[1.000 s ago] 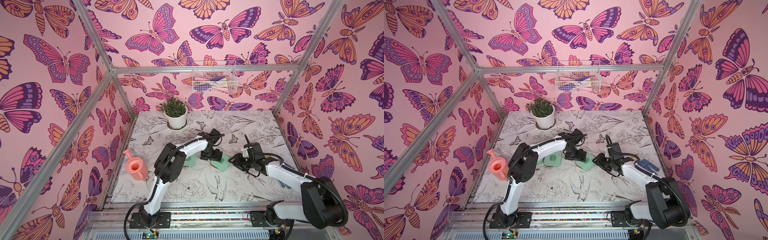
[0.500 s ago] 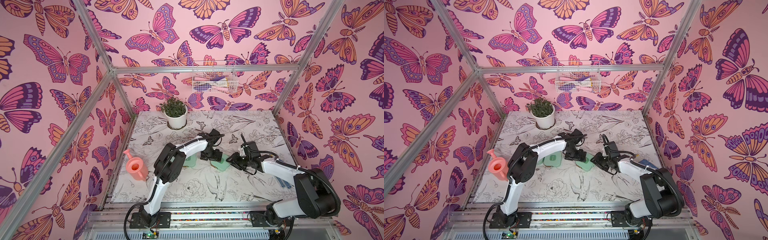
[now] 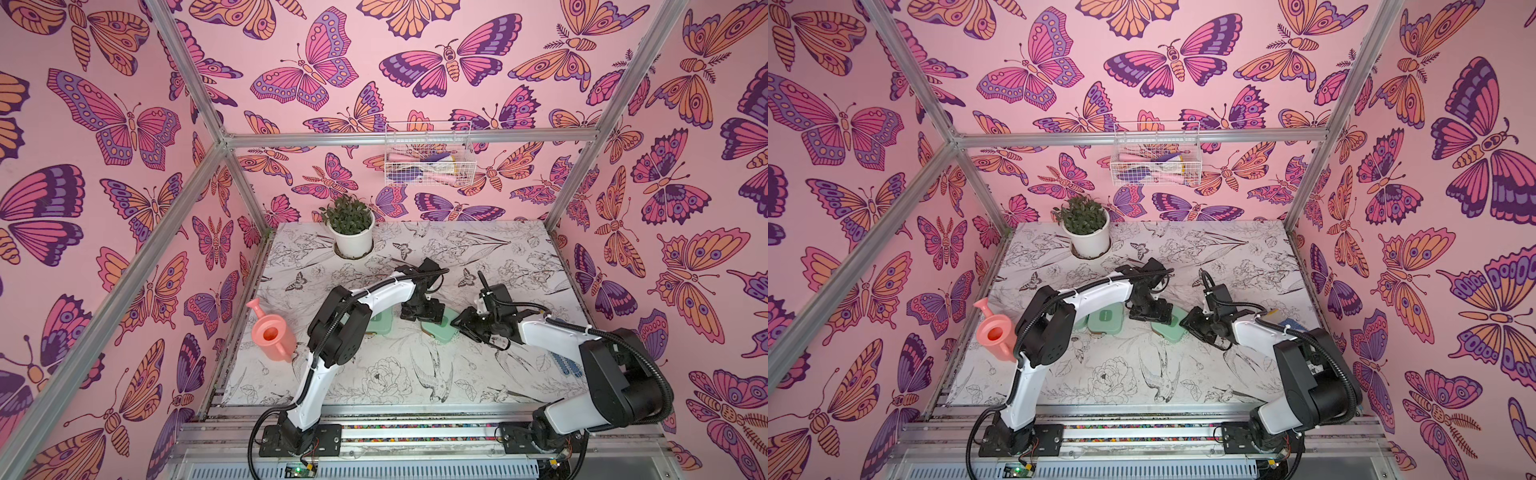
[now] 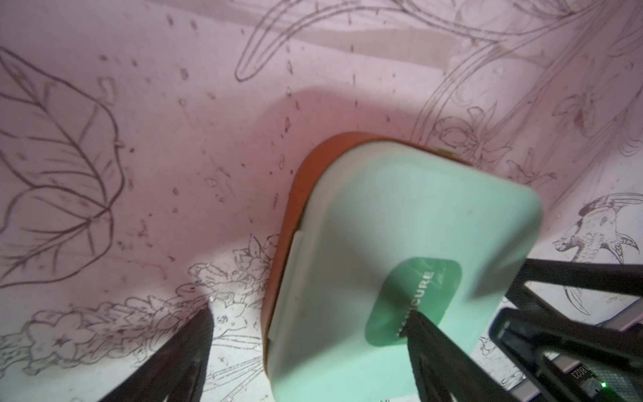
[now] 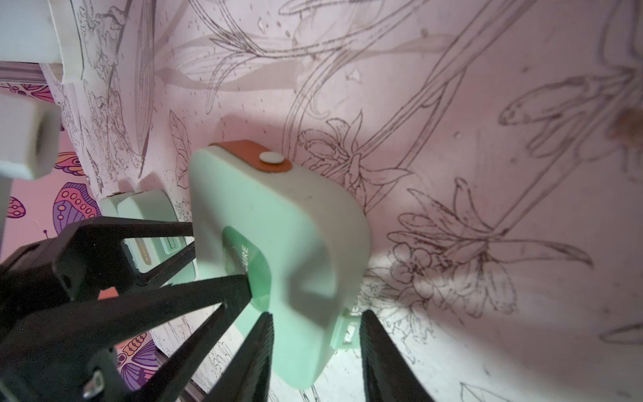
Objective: Organize nail clipper sets
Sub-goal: Close the storage box at the center of the board.
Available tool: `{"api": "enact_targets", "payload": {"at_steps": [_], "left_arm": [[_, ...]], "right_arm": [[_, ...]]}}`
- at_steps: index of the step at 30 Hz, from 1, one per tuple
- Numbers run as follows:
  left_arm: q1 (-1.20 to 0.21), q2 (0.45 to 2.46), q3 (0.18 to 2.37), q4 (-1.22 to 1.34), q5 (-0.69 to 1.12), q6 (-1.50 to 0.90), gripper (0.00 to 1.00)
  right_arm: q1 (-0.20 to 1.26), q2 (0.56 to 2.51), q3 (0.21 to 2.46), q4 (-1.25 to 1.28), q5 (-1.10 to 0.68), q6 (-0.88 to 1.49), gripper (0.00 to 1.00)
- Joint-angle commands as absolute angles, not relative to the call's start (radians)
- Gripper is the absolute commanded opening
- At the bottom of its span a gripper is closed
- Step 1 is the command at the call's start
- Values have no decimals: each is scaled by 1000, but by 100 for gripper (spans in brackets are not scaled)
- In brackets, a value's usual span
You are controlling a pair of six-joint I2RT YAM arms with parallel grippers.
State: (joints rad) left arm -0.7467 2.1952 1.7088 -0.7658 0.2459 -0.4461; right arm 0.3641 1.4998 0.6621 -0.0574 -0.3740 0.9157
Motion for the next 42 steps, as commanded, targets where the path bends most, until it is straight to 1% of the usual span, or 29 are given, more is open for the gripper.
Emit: {"api": "enact_targets", "payload": {"at_steps": [1, 17, 24, 29, 33, 39, 42], "left_arm": [[-752, 2211, 1666, -839, 223, -433, 87], [-753, 2207, 1662, -838, 238, -436, 88], [-754, 2197, 1641, -833, 240, -440, 87], [-753, 2192, 1632, -830, 238, -440, 87], [-754, 2189, 1631, -827, 237, -440, 87], [-754, 2184, 1632, -827, 236, -440, 87], [-753, 2184, 1631, -828, 236, -440, 87]], "right_arm": [[377, 1520, 661, -38, -356, 930, 43], [408, 1526, 609, 29, -325, 984, 42], [411, 1509, 566, 76, -308, 1021, 40], [411, 1491, 600, -9, -315, 984, 43], [411, 1473, 642, -108, -299, 928, 39], [410, 1442, 676, -217, -294, 885, 44], [410, 1419, 688, -240, -292, 876, 45]]}}
